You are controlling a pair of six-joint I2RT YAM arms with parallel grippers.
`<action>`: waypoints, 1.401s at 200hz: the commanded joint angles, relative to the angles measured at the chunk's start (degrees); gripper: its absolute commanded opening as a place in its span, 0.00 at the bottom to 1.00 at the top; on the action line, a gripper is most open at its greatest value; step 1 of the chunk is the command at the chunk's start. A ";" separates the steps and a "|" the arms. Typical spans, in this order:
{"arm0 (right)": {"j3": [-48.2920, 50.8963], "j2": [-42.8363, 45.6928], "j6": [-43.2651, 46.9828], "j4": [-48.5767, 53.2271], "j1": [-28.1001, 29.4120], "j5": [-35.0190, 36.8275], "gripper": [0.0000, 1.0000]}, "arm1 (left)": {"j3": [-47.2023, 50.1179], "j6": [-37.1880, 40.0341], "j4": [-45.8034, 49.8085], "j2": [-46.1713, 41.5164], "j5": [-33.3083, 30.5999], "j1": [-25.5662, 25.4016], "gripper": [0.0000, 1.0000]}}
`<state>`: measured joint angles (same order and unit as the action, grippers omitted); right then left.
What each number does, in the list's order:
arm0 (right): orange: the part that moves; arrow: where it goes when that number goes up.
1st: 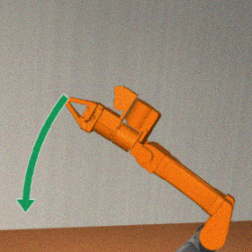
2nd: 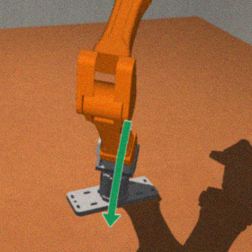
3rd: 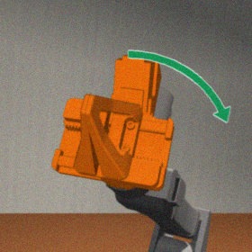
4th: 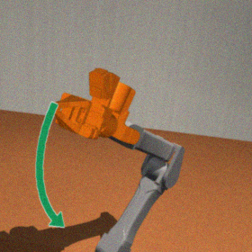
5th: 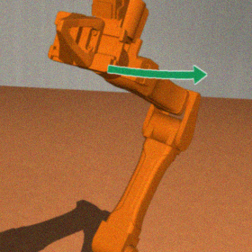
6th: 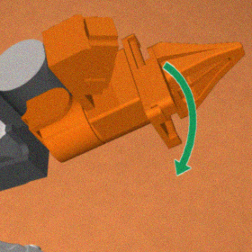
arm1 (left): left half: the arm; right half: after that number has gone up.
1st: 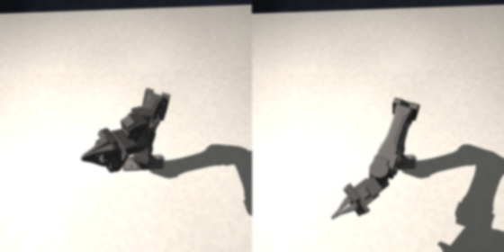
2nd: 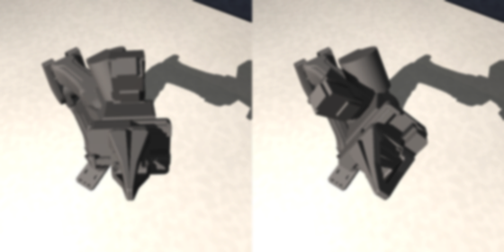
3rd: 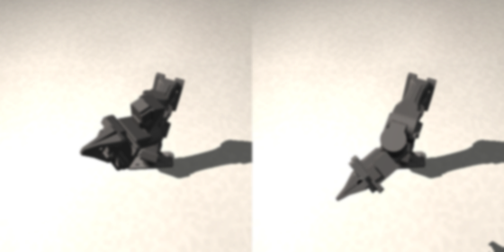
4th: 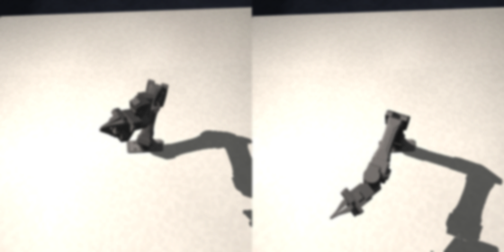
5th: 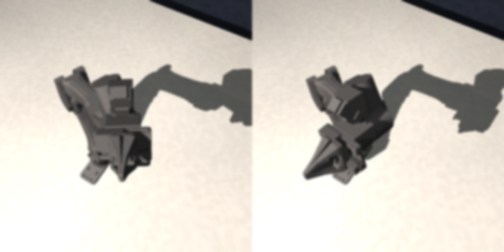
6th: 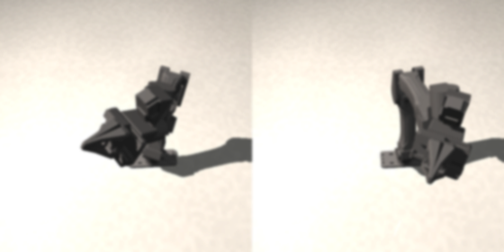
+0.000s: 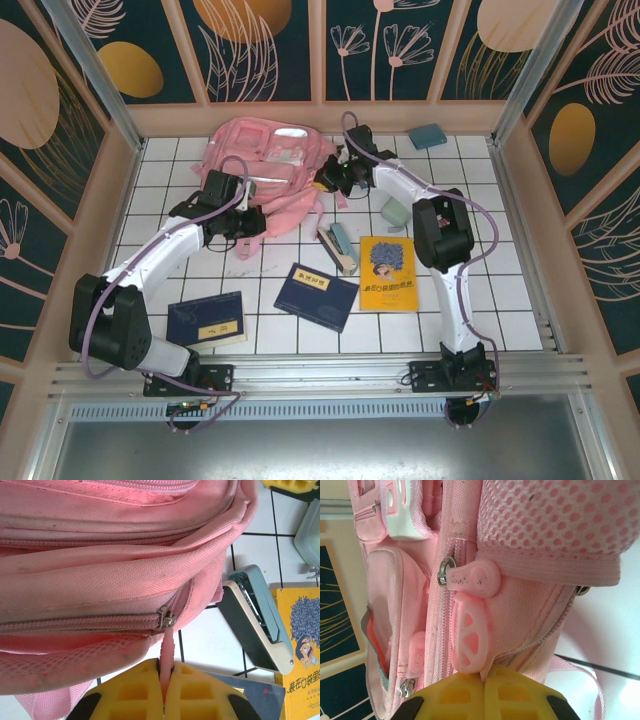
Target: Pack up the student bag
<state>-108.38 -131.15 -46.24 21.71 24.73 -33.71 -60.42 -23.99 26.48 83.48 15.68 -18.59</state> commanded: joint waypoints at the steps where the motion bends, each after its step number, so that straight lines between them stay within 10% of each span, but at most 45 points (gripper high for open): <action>1: -5.98 -4.58 4.21 2.47 -5.74 13.26 0.00 | 1.39 0.70 6.40 -3.75 -4.25 1.70 0.00; 65: -22.12 -14.22 8.54 5.02 -2.76 5.40 0.03 | 5.10 0.00 2.02 -6.17 3.87 0.70 0.00; 114: -26.27 -14.31 7.57 2.63 -0.95 4.93 0.44 | 5.36 -3.86 -4.42 -2.87 7.46 -1.36 0.00; 187: 5.98 13.11 1.32 -4.47 -3.00 7.00 0.73 | -4.75 -3.79 -6.09 5.48 9.18 -2.87 0.00; 280: 20.64 16.68 -14.72 -17.14 4.67 -4.35 0.62 | -5.60 -2.13 -4.43 5.17 9.28 -5.03 0.00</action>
<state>-86.32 -113.10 -56.93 9.50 28.21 -36.34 -64.75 -27.64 21.85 90.37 22.65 -22.79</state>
